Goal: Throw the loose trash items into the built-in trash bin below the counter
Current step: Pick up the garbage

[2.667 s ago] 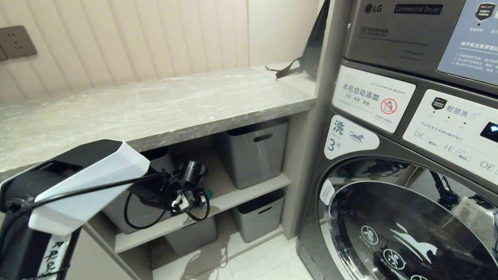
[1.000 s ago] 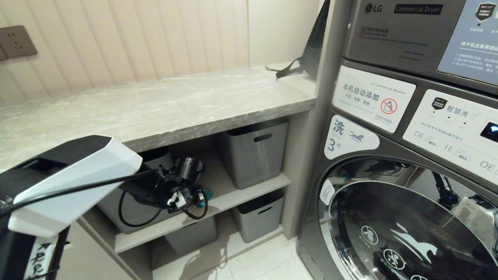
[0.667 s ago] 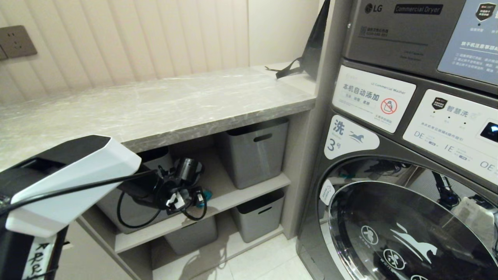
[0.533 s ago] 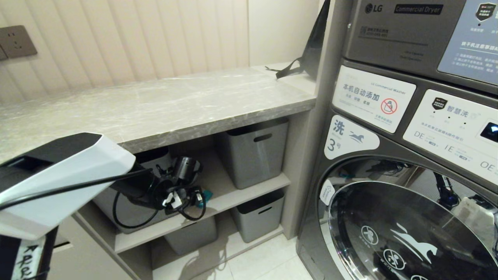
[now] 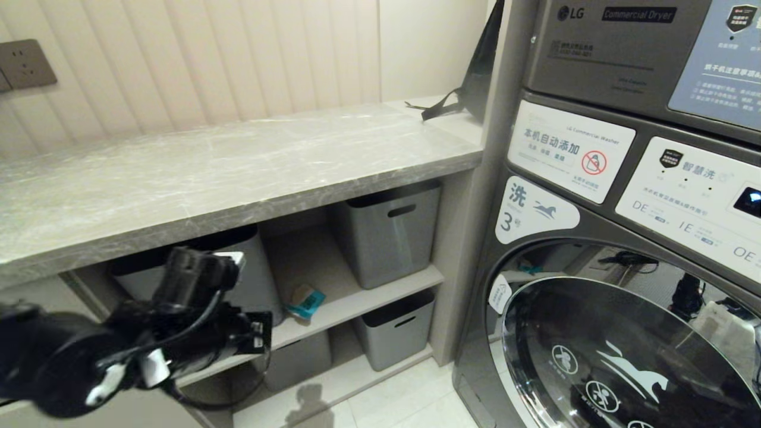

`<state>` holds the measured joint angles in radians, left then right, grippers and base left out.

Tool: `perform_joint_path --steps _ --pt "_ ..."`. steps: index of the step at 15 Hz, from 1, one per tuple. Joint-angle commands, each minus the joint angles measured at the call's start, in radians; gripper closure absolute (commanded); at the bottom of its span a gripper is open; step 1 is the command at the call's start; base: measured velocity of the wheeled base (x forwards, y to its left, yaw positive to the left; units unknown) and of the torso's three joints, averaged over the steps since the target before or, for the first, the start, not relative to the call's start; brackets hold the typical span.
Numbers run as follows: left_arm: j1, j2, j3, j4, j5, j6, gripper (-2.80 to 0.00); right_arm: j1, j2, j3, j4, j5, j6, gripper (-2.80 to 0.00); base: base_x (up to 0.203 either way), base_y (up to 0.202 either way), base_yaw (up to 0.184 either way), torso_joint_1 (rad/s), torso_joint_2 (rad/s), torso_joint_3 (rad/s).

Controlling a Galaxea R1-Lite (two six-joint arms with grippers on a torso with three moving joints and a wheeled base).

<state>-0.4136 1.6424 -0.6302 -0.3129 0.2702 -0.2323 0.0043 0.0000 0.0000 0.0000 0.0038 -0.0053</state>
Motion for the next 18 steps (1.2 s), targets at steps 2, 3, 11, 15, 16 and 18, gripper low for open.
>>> perform_joint_path --steps 2,3,11,15,16,18 --pt "0.039 -0.541 0.335 -0.097 -0.079 0.183 0.00 0.000 -0.002 0.000 0.000 0.001 -0.001 0.00 0.000 0.000 0.000 0.000 0.00 0.000" --pt "0.072 -0.667 0.409 -0.110 -0.118 0.225 0.00 0.000 -0.002 0.000 0.000 0.001 -0.001 0.00 0.000 0.000 0.000 0.000 0.00 0.000" --pt "0.373 -1.593 0.611 0.237 -0.322 0.410 0.00 0.000 -0.001 0.000 0.000 0.001 -0.001 0.00 0.000 0.000 0.000 0.000 0.00 0.000" --pt "0.412 -1.645 0.630 0.311 -0.275 0.321 0.00 0.000 -0.002 0.000 0.000 0.001 -0.001 0.00 0.000 0.000 0.000 0.000 0.00 0.000" --pt "0.412 -1.646 0.630 0.314 -0.276 0.316 0.00 0.000 0.000 0.000 0.000 0.001 -0.001 0.00 0.000 0.000 0.000 0.000 0.00 0.000" --pt "0.411 -1.644 0.630 0.313 -0.284 0.326 0.00 0.000 0.000 0.000 0.000 0.001 -0.001 0.00 0.000 0.000 0.000 0.000 0.00 0.000"
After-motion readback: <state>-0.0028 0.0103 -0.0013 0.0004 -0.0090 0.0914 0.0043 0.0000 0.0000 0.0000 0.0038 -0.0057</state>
